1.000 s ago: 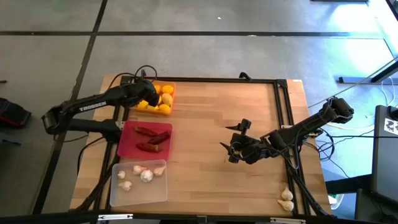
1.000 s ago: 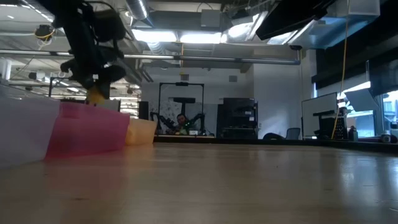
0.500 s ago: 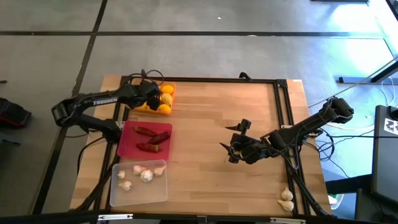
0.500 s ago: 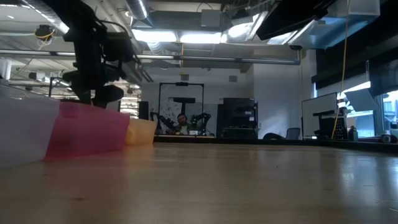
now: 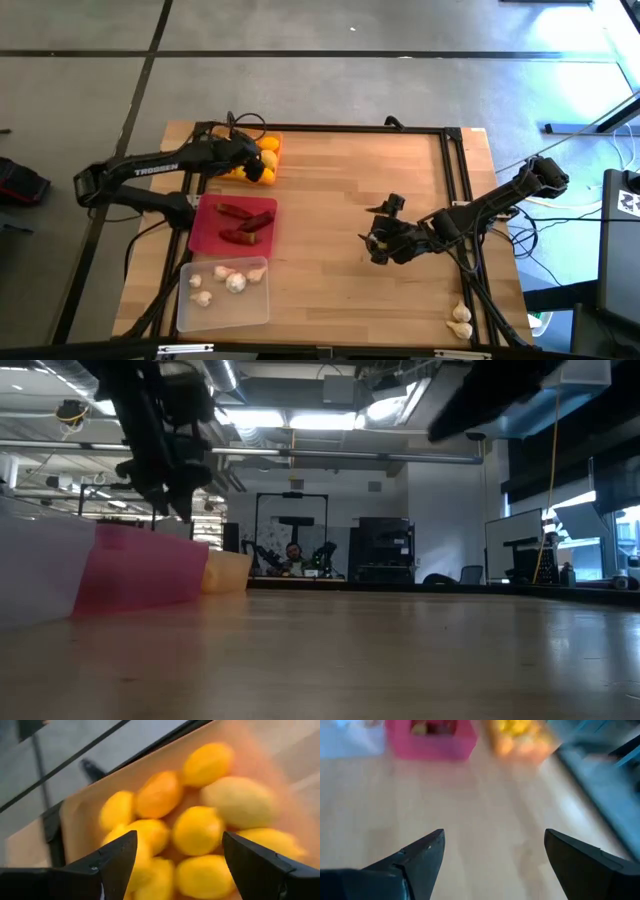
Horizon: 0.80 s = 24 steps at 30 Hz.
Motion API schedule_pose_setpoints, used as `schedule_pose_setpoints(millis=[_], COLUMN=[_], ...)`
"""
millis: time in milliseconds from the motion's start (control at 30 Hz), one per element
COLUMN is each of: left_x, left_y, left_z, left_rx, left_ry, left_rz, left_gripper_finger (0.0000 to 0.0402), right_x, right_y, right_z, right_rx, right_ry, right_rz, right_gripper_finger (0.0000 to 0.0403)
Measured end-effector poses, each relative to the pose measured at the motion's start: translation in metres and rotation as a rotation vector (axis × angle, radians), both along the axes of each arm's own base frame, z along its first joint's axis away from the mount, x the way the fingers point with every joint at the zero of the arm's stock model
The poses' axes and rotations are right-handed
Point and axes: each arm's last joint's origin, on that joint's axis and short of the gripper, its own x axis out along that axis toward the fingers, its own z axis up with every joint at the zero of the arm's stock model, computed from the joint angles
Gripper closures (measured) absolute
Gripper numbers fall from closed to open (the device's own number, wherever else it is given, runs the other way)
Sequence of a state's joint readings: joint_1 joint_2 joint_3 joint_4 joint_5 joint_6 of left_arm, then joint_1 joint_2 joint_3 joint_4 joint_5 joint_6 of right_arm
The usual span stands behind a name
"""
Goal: Sort produce into baskets
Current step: Put the garlic into the transparent bin
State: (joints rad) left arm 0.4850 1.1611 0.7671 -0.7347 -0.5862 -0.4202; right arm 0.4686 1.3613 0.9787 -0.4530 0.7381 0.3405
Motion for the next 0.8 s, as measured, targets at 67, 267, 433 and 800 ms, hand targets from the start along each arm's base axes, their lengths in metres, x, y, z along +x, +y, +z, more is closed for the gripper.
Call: schedule_pose_setpoints(millis=[67,267,433,800], left_x=[0.003,0.013,0.018,0.019], left_y=[-0.007,-0.024,-0.030,-0.033], left_z=[0.005,0.014,0.015,0.015], left_rx=[0.004,0.032,0.042,0.044], left_ry=[-0.051,-0.146,-0.174,-0.171], left_rz=[-0.045,-0.143,-0.178,-0.202], left_gripper_finger=[0.0115,0.0115,0.0115,0.0115], right_x=[-0.003,-0.023,-0.045,-0.085], right_y=[0.001,0.012,0.032,0.075], right_z=[-0.004,-0.019,-0.027,-0.044], right_rx=[0.072,0.456,0.688,0.897], right_ry=[0.056,0.340,0.545,1.002], right_rz=[0.028,0.062,-0.018,-0.168], right_gripper_finger=[0.0068,0.0068,0.0068,0.0068])
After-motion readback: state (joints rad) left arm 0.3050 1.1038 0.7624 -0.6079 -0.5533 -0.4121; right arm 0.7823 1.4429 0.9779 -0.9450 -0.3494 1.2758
